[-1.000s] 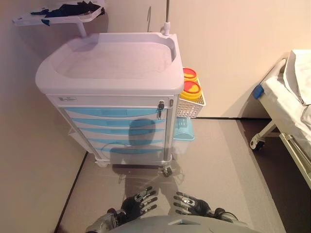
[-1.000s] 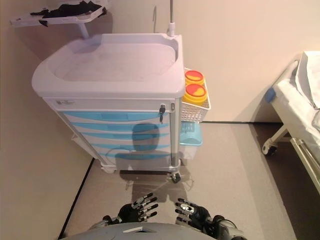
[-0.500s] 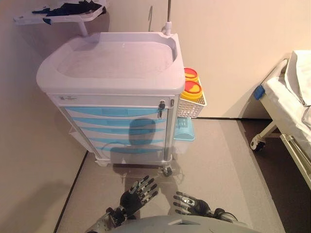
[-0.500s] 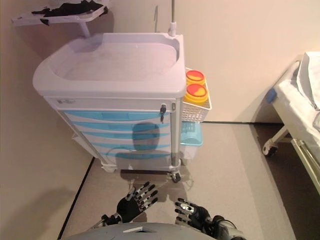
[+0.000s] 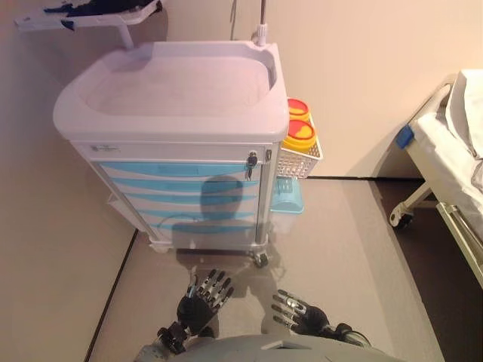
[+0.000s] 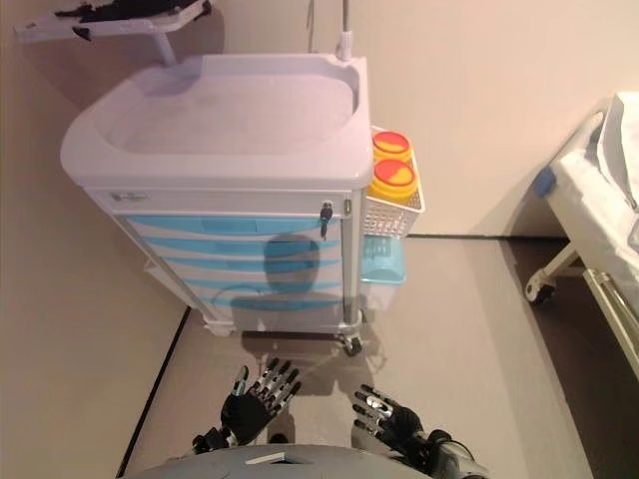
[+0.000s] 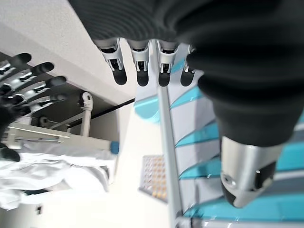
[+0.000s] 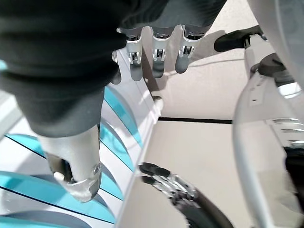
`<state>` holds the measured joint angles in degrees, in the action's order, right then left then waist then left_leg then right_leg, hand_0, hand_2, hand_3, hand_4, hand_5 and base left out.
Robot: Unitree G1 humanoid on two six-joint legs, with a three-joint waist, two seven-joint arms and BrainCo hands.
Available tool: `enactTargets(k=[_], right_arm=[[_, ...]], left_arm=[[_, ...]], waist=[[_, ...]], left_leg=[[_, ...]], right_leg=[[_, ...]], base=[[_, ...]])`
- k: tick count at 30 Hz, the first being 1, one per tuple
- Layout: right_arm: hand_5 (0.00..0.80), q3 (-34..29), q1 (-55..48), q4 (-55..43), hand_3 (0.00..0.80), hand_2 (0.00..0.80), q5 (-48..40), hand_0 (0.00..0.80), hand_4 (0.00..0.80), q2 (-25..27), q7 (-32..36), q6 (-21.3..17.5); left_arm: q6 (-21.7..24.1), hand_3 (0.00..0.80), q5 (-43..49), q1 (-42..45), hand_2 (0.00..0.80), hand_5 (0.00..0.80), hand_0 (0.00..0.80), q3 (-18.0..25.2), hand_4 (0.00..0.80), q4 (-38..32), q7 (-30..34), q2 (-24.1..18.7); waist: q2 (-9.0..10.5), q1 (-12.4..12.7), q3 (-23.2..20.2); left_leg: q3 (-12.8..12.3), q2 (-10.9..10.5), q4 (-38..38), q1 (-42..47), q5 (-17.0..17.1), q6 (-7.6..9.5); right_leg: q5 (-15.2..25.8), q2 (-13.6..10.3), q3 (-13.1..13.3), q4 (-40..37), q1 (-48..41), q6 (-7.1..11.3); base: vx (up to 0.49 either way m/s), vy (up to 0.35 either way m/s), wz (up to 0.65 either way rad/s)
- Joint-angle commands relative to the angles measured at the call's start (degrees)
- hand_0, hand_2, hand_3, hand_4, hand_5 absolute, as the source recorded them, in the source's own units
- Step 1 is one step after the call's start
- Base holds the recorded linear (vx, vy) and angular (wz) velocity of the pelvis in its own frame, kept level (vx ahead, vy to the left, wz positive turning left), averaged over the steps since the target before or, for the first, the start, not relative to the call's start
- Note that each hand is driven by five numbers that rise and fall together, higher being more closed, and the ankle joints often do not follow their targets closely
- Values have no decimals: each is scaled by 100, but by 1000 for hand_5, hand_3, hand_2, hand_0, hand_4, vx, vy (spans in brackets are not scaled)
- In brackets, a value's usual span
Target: Open the drawer and pick up the medicine
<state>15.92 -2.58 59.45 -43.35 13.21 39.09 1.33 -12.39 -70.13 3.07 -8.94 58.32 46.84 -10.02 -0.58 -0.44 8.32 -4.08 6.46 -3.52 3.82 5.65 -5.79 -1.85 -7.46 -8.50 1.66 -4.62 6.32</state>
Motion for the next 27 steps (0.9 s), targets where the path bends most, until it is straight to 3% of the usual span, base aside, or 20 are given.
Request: enactTargets(k=[1, 7, 15, 21, 27], right_arm=[[0, 26, 178, -459, 0, 0, -395, 0, 0, -253, 159, -215], [0, 107, 37, -1232, 0, 0, -503, 0, 0, -222, -131, -160], [0, 207, -91, -1950, 0, 0, -446, 0, 0, 29, -316, -26], [0, 216, -111, -2266, 0, 0, -527, 0, 0, 324, -289, 271], [0, 296, -39, -2366, 0, 0, -511, 0, 0, 695, -204, 363]], left_arm=[[60, 0, -643, -548, 0, 0, 0, 107, 0, -31, 139, 362], [206, 0, -1614, -691, 0, 0, 0, 178, 0, -584, -29, 433], [625, 0, -2583, -1225, 0, 0, 0, 313, 0, -1142, -268, 253], [957, 0, -3129, -1917, 0, 0, 0, 675, 0, -1157, -474, -9], [1027, 0, -3725, -2737, 0, 0, 0, 1066, 0, -1078, -622, -676]], waist=[[275, -32, 797], [341, -87, 1226], [438, -260, 1459], [499, -464, 1549], [504, -631, 1625]], left_leg=[[91, -452, 1576, -800, -1014, 565], [39, -508, 2798, -2018, -1351, 676], [-5, -450, 3391, -3054, -1388, 701], [56, -499, 3781, -3479, -1603, 705], [-19, -542, 4025, -3794, -1688, 737]], right_leg=[[-358, -189, 84, 1603, 1023, -302], [-590, -242, 314, 2761, 2289, -414], [-493, -13, 512, 3186, 3368, -437], [-596, 152, 675, 3437, 3811, -409], [-482, 213, 816, 3446, 4147, -406]], base=[[-211, 66, 7], [-106, 76, -3], [-27, 64, -10], [67, 90, -7], [18, 111, -8]])
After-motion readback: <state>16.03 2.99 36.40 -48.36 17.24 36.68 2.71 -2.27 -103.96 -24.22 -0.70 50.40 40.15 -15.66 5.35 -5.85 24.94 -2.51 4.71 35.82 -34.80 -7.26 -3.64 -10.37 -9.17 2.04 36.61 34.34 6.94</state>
